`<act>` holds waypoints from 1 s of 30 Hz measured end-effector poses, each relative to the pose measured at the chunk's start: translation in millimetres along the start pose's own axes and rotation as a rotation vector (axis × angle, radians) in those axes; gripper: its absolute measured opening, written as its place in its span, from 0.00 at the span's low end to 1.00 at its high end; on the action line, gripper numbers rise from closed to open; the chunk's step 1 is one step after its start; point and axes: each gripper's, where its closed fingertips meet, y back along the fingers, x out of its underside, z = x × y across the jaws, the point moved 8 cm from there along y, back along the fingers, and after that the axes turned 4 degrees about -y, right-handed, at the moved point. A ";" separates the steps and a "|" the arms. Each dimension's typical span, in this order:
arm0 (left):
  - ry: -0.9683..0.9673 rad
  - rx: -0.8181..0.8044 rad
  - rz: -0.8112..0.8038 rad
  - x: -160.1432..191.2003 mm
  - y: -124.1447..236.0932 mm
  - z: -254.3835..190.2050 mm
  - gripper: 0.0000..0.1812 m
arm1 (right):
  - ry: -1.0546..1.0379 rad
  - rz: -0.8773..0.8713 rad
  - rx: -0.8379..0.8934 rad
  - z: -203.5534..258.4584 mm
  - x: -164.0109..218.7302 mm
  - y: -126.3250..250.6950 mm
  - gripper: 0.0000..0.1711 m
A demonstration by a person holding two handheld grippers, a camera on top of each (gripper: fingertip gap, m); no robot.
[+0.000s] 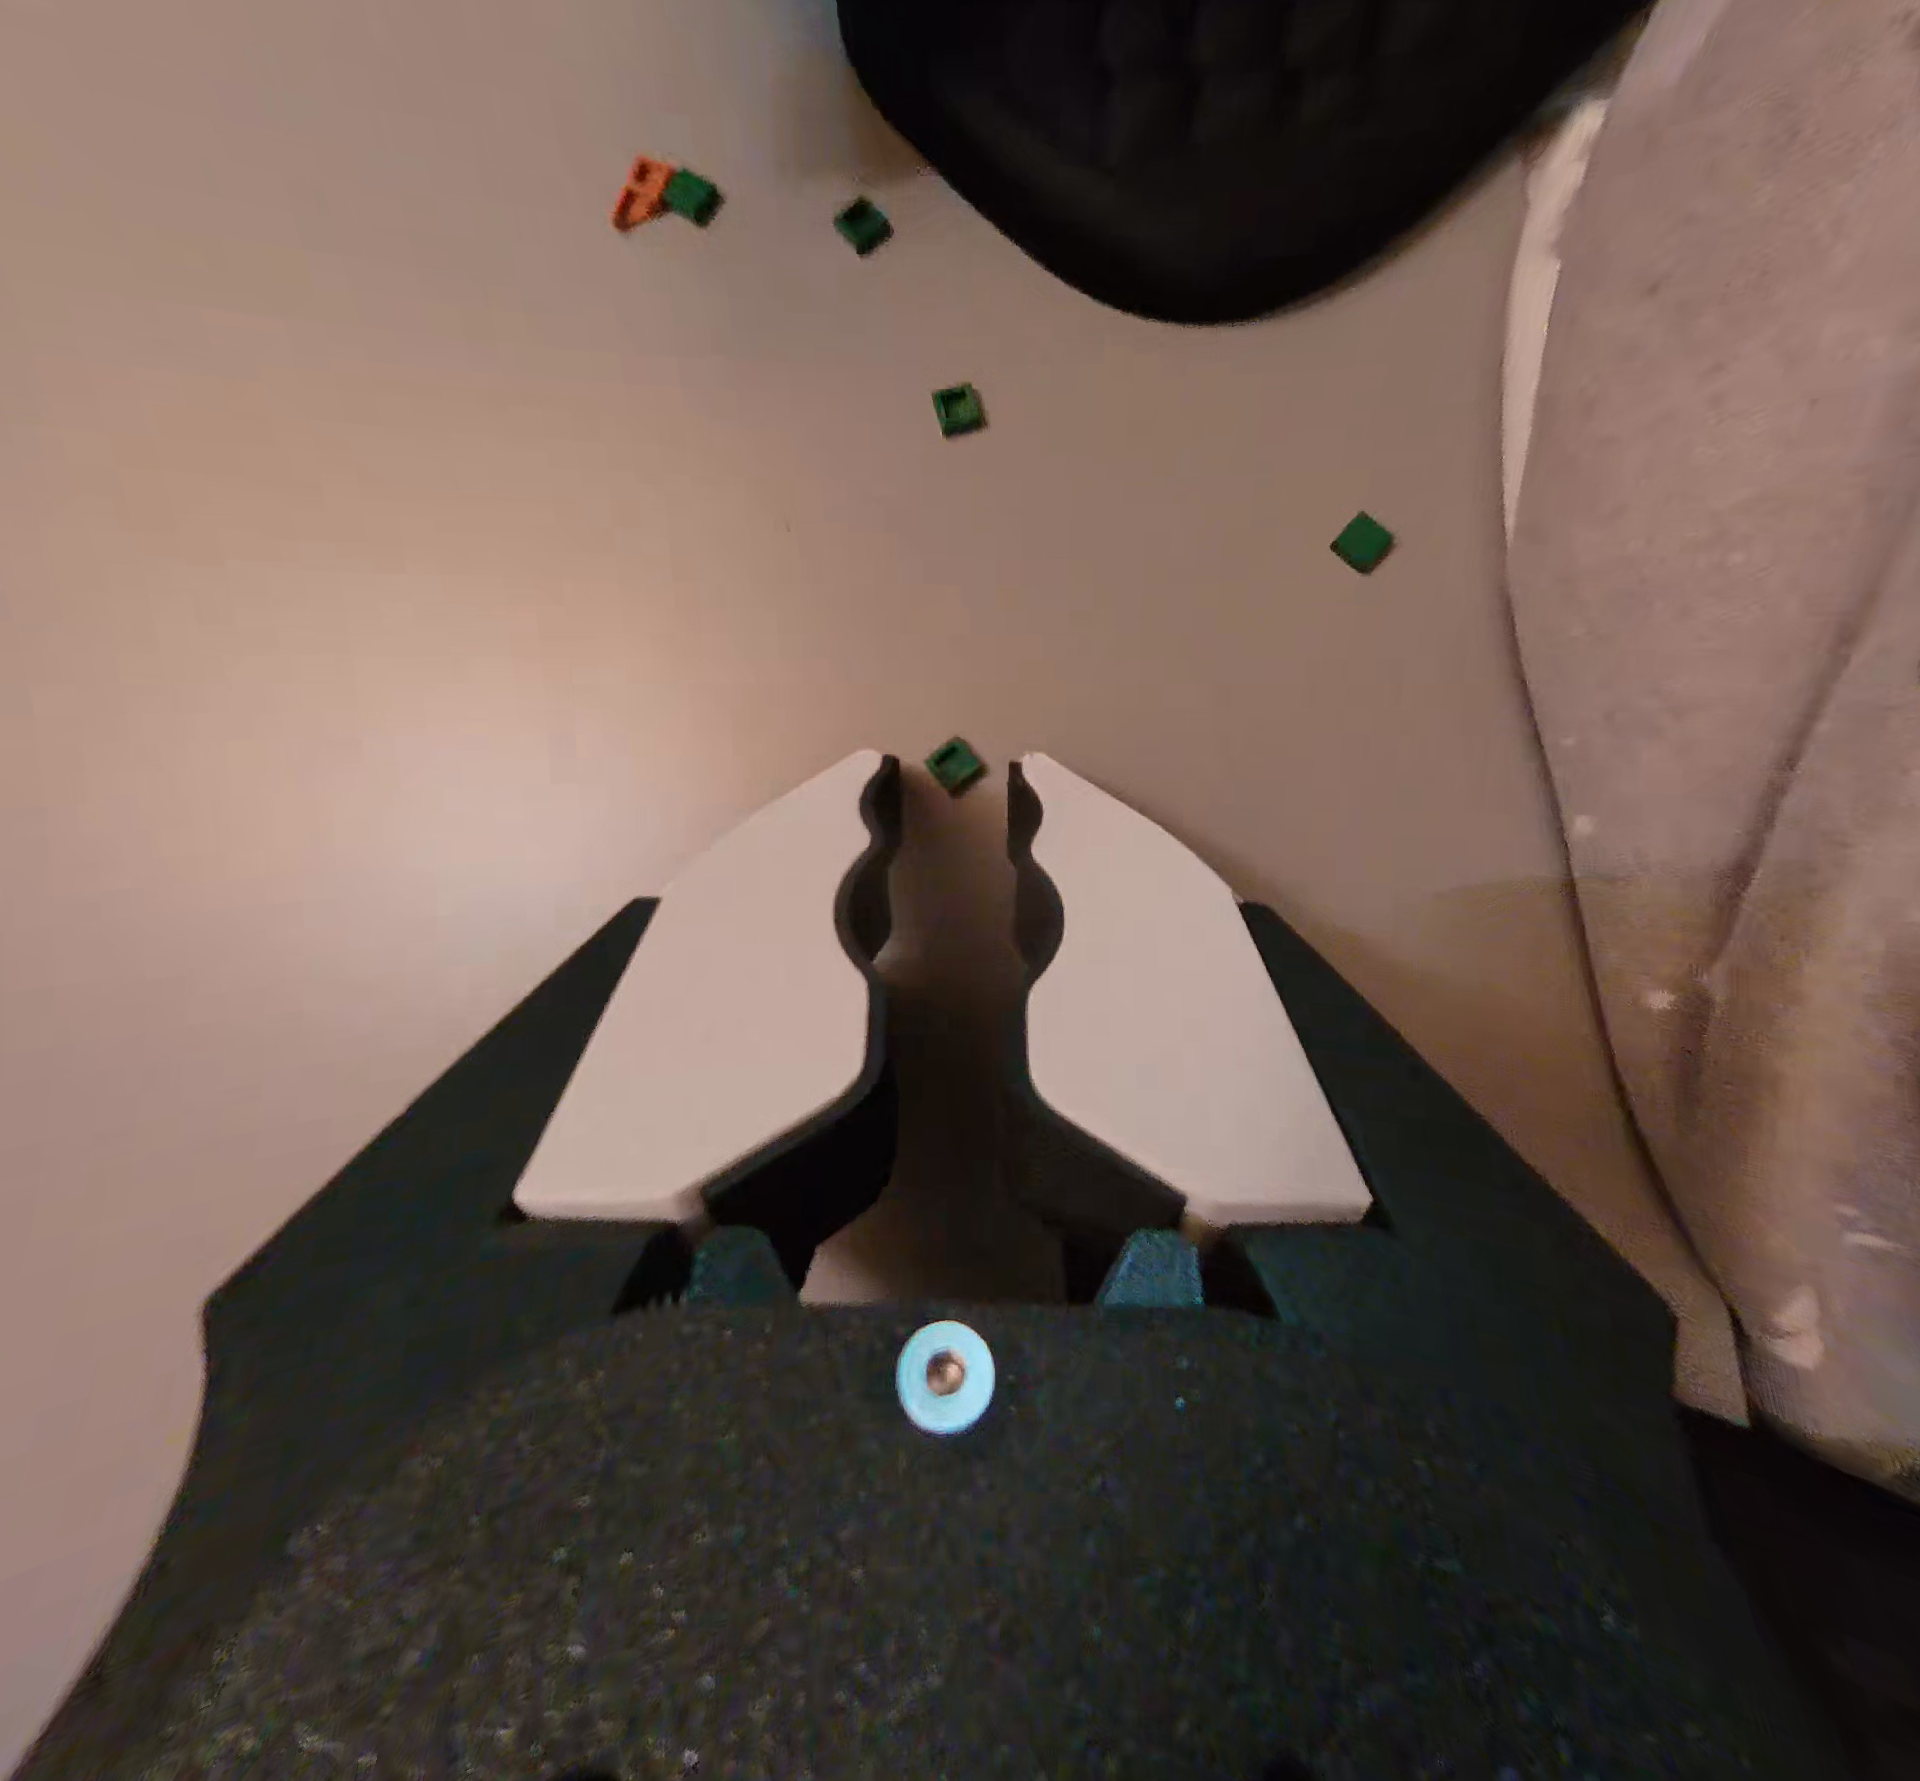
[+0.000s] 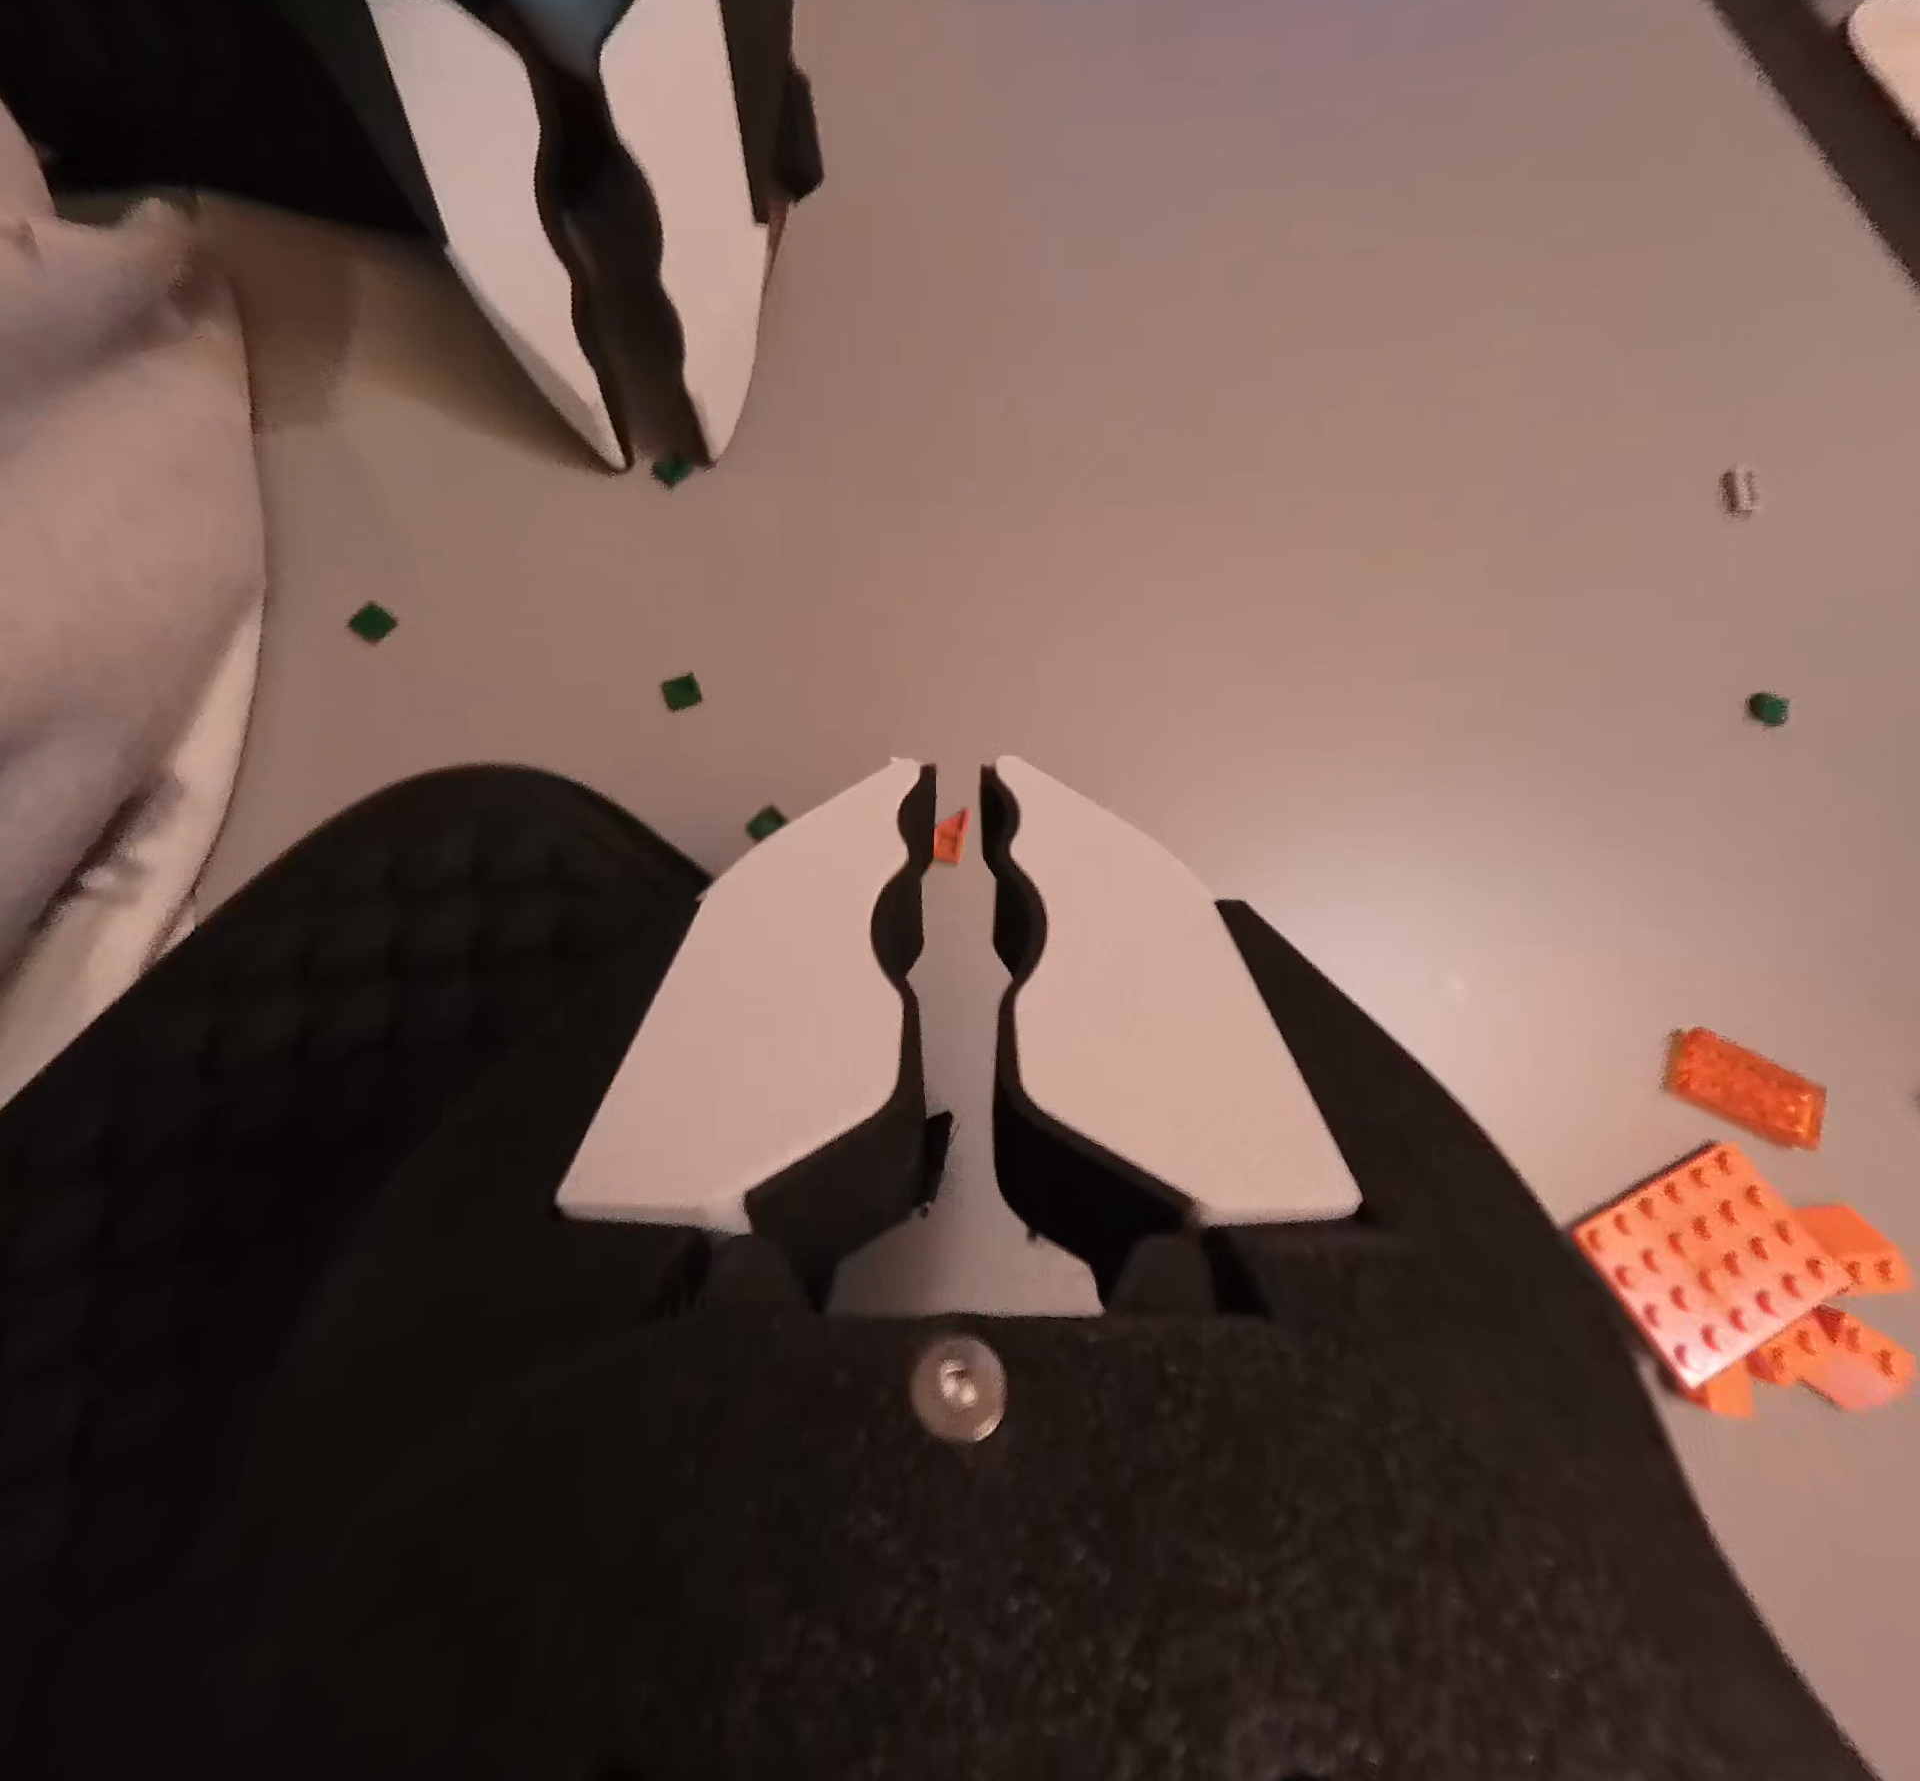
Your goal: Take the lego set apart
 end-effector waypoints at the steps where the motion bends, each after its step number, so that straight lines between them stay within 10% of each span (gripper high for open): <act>1: -0.009 -0.005 0.008 -0.9 -0.6 1.7 0.10 | -0.004 0.015 -0.005 1.1 3.7 -0.4 0.05; 30: 0.115 -0.238 -0.108 -3.5 5.6 45.1 0.06 | -0.073 0.074 0.055 0.2 19.3 -12.6 0.08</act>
